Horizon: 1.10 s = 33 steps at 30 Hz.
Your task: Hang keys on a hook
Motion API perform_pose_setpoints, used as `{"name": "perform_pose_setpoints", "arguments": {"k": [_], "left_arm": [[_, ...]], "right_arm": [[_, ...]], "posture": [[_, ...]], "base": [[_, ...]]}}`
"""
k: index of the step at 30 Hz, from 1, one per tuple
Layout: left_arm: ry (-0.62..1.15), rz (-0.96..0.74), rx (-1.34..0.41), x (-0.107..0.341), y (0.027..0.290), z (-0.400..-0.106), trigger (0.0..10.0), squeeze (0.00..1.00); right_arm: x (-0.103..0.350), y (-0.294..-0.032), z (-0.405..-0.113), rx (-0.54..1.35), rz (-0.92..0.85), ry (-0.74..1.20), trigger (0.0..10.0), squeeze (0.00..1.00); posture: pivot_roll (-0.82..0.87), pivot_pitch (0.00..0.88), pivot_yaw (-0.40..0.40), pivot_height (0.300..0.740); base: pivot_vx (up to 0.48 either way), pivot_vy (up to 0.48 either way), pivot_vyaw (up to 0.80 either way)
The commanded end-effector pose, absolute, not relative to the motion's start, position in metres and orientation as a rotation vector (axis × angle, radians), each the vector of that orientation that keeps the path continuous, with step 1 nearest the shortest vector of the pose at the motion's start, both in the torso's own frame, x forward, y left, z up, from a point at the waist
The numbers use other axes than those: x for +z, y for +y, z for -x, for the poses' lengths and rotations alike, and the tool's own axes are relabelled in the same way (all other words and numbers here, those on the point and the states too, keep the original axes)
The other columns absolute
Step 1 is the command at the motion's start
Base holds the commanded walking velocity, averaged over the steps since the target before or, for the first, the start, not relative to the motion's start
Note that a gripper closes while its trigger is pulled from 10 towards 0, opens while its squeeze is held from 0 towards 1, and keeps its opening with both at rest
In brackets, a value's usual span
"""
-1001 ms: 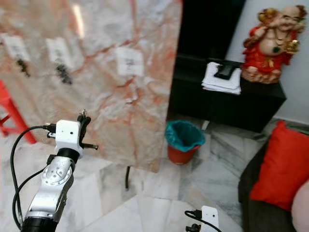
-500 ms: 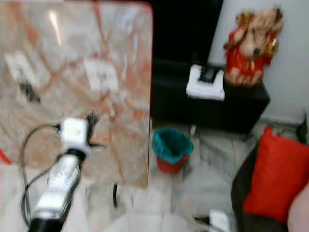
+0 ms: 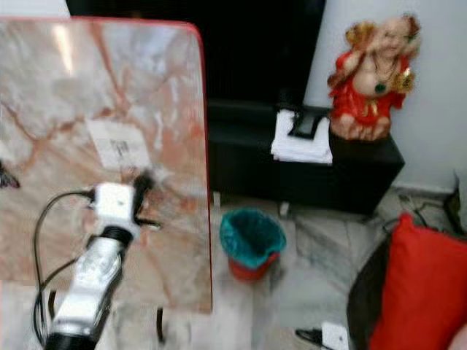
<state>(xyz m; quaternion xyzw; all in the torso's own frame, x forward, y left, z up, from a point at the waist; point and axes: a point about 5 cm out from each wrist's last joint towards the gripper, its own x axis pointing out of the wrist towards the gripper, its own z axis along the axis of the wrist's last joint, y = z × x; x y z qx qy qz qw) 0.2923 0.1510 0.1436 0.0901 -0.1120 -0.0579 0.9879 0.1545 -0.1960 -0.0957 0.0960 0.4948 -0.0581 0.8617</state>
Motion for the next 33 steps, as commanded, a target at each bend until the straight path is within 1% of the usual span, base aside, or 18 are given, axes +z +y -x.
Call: {"name": "perform_pose_setpoints", "arguments": {"k": [1,7,11,13,16,23,24,26,27,30,33], "left_arm": [[-0.215,-0.187,-0.09,0.143,0.159,-0.292,10.0,0.0],[-0.218,-0.196,-0.094,0.143,0.159,-0.29,10.0,0.0],[-0.218,-0.196,-0.091,0.142,0.158,-0.287,10.0,0.0],[-0.222,-0.201,-0.082,0.142,0.16,-0.285,10.0,0.0],[-0.239,-0.243,-0.09,0.142,0.162,-0.277,10.0,0.0],[-0.245,-0.256,-0.084,0.145,0.164,-0.266,10.0,0.0],[-0.247,-0.257,-0.081,0.145,0.164,-0.266,10.0,0.0],[-0.266,-0.263,-0.073,0.15,0.164,-0.266,10.0,0.0],[-0.266,-0.263,-0.073,0.15,0.164,-0.266,10.0,0.0],[-0.283,-0.282,-0.092,0.154,0.161,-0.267,10.0,0.0],[-0.287,-0.293,-0.09,0.155,0.16,-0.267,10.0,0.0]], "right_arm": [[-0.096,-0.183,-0.157,-0.089,-0.196,1.036,10.0,0.0],[-0.096,-0.18,-0.158,-0.081,-0.194,1.038,10.0,0.0],[-0.096,-0.182,-0.158,-0.081,-0.188,1.04,10.0,0.0],[-0.096,-0.188,-0.157,-0.085,-0.183,1.04,10.0,0.0],[-0.095,-0.206,-0.152,-0.09,-0.156,1.047,10.0,0.0],[-0.093,-0.222,-0.148,-0.105,-0.148,1.048,10.0,0.0],[-0.093,-0.221,-0.148,-0.103,-0.149,1.048,10.0,0.0],[-0.094,-0.21,-0.151,-0.087,-0.149,1.048,10.0,0.0],[-0.094,-0.21,-0.151,-0.087,-0.149,1.048,10.0,0.0],[-0.096,-0.185,-0.158,-0.055,-0.152,1.046,10.0,0.0],[-0.096,-0.179,-0.16,-0.046,-0.155,1.045,10.0,0.0]], "posture": [[-0.02,0.0,-0.07,0.74],[-0.01,0.0,-0.069,0.74],[-0.02,0.0,-0.067,0.74],[-0.02,0.0,-0.067,0.74],[-0.02,0.0,-0.069,0.74],[-0.01,0.0,-0.078,0.74],[-0.01,0.0,-0.079,0.74],[-0.01,0.0,-0.084,0.74],[-0.01,0.0,-0.084,0.74],[-0.01,0.0,-0.086,0.74],[-0.01,0.0,-0.084,0.74]], "base": [[0.0,0.0,0.0],[0.0,0.0,0.0],[0.0,0.0,0.0],[0.0,0.0,0.0],[0.0,0.0,0.0],[0.0,0.0,0.0],[0.0,0.0,0.0],[0.0,0.0,0.0],[0.0,0.0,0.0],[0.0,0.0,0.0],[0.0,0.0,0.0]]}}
